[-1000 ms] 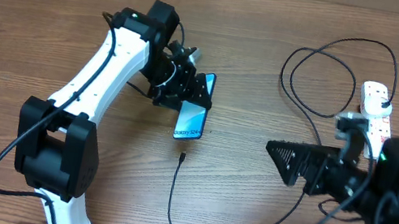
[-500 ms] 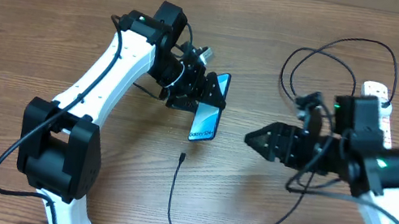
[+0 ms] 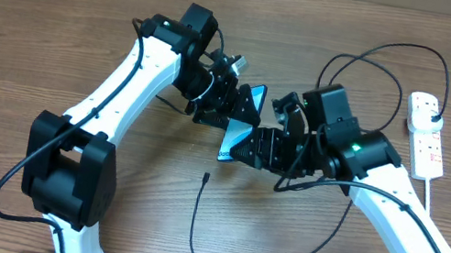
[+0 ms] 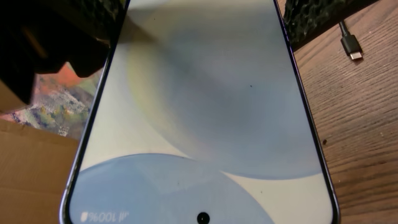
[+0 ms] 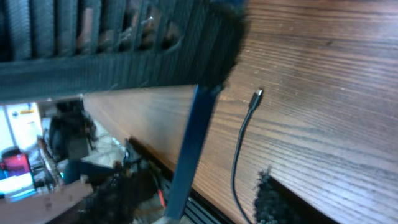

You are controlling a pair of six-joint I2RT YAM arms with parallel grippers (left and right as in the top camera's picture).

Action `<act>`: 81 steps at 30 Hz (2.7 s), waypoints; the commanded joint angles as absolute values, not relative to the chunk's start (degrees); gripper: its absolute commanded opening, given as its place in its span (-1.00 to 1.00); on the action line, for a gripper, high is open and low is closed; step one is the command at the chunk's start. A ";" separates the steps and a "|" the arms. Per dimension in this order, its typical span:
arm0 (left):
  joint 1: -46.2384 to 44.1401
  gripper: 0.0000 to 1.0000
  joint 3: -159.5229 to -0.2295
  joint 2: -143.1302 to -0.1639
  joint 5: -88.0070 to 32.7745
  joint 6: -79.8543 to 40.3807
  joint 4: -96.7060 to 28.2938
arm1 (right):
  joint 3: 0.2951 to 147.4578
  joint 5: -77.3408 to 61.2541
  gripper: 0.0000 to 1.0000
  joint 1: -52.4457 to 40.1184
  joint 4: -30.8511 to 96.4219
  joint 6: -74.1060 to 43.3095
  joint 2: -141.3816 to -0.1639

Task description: Plug charger to phone and switch on socket

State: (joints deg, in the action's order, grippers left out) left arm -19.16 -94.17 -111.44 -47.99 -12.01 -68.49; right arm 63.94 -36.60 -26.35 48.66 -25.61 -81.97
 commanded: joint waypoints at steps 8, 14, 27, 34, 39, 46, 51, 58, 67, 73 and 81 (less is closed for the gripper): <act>-19.68 -0.91 -95.20 -110.56 -49.21 -12.64 -67.92 | 64.01 -33.28 -0.32 -26.68 44.56 -33.26 -82.65; -19.97 -0.91 -95.20 -110.56 -49.98 -16.40 -67.44 | 64.01 -33.26 -0.33 -26.68 44.07 -33.26 -82.65; -21.56 -0.54 -95.20 -110.56 -50.43 -12.38 -66.83 | 64.01 -33.06 -0.93 -26.68 42.41 -34.50 -82.65; -20.53 -0.45 -95.22 -110.54 -51.59 -10.83 -65.43 | 64.20 -35.64 -0.93 -23.99 42.04 -34.48 -82.30; -17.74 -0.31 -95.22 -110.54 -73.65 1.43 -61.17 | 64.23 -46.70 -0.93 -18.76 40.18 -32.82 -82.19; -16.14 -0.45 -95.24 -110.54 -90.59 6.85 -53.93 | 64.23 -58.87 -0.93 -12.95 30.70 -31.66 -82.21; -16.14 -0.64 -95.31 -110.54 -90.59 6.52 -51.70 | 64.18 -59.09 -0.93 -13.30 28.88 -28.86 -82.43; -16.45 -0.38 -95.44 -110.52 -90.63 -3.20 -45.56 | 64.18 -59.05 -0.93 -14.61 28.75 -19.92 -83.59; -16.53 -0.36 -95.44 -110.43 -90.65 -5.17 -44.29 | 64.18 -59.07 -0.92 -14.02 28.73 -17.47 -86.70; -16.49 -0.70 -95.44 -110.43 -90.63 -5.19 -43.81 | 64.18 -59.44 -0.86 -13.04 30.20 -17.47 -86.70; -16.08 -0.92 -95.44 -110.45 -90.61 -7.77 -43.83 | 64.20 -59.55 0.03 -12.64 31.20 -17.50 -86.70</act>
State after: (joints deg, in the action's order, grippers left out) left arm -15.40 -94.13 -111.55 -85.71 -5.26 -44.03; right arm 63.92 -62.41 -12.78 31.16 -18.00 -85.80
